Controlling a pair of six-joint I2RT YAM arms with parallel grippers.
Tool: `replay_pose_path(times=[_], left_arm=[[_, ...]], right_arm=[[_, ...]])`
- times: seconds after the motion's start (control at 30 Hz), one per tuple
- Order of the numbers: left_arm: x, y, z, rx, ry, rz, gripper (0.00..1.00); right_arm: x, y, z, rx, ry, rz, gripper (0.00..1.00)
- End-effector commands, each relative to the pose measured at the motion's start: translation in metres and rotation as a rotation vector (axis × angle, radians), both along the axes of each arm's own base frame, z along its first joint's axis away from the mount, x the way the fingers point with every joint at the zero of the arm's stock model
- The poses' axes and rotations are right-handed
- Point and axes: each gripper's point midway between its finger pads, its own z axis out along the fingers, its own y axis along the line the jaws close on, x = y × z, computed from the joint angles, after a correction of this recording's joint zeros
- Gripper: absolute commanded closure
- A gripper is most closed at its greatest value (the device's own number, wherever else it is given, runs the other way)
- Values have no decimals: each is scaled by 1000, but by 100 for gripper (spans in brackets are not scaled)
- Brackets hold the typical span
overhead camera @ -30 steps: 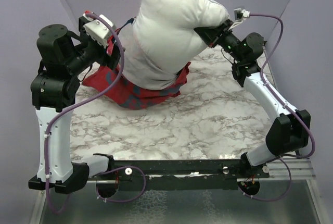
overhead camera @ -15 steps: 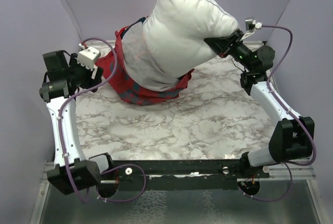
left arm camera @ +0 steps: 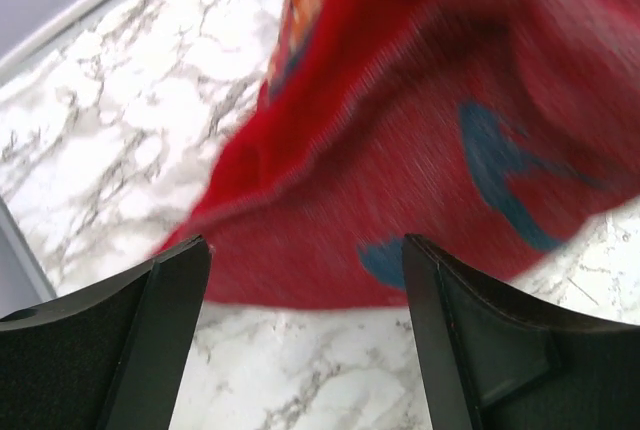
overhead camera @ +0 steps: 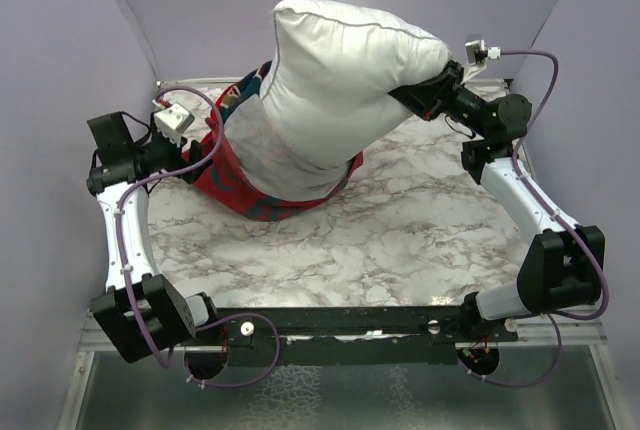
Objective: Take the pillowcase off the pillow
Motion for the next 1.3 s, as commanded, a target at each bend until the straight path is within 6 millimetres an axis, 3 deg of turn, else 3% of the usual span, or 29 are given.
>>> replay_pose_path(times=[0.0, 0.13, 0.23, 0.33, 0.4, 0.47, 0.63, 0.87, 1.03, 1.17, 1.27], left_arm=[[17, -26, 9, -39, -117, -124, 21], [24, -36, -4, -15, -137, -133, 24], [24, -38, -16, -21, -104, -161, 33], [14, -43, -29, -13, -57, -228, 56], [8, -45, -36, -10, -34, -248, 83], [5, -44, -41, 3, -25, -243, 100], [7, -34, -52, 49, -38, -176, 100], [20, -2, -77, 142, 8, -15, 100], [17, 23, -90, 228, 25, 44, 100], [8, 45, -96, 294, 50, 64, 100], [1, 67, -99, 342, 66, 87, 100]], right_arm=[[-10, 1, 7, 20, -14, 46, 99], [-9, 1, 4, 22, 4, 52, 99], [-7, 1, 2, 23, 24, 48, 99], [0, 0, 2, 29, 66, 28, 99], [9, -2, 2, 40, 104, 3, 99], [18, -4, 2, 57, 143, -23, 99], [43, -23, 10, 136, 205, -159, 99], [72, -100, 29, 363, 327, -393, 99], [79, -158, 42, 463, 365, -590, 99], [73, -202, 51, 583, 380, -690, 99], [70, -221, 54, 665, 393, -701, 99]])
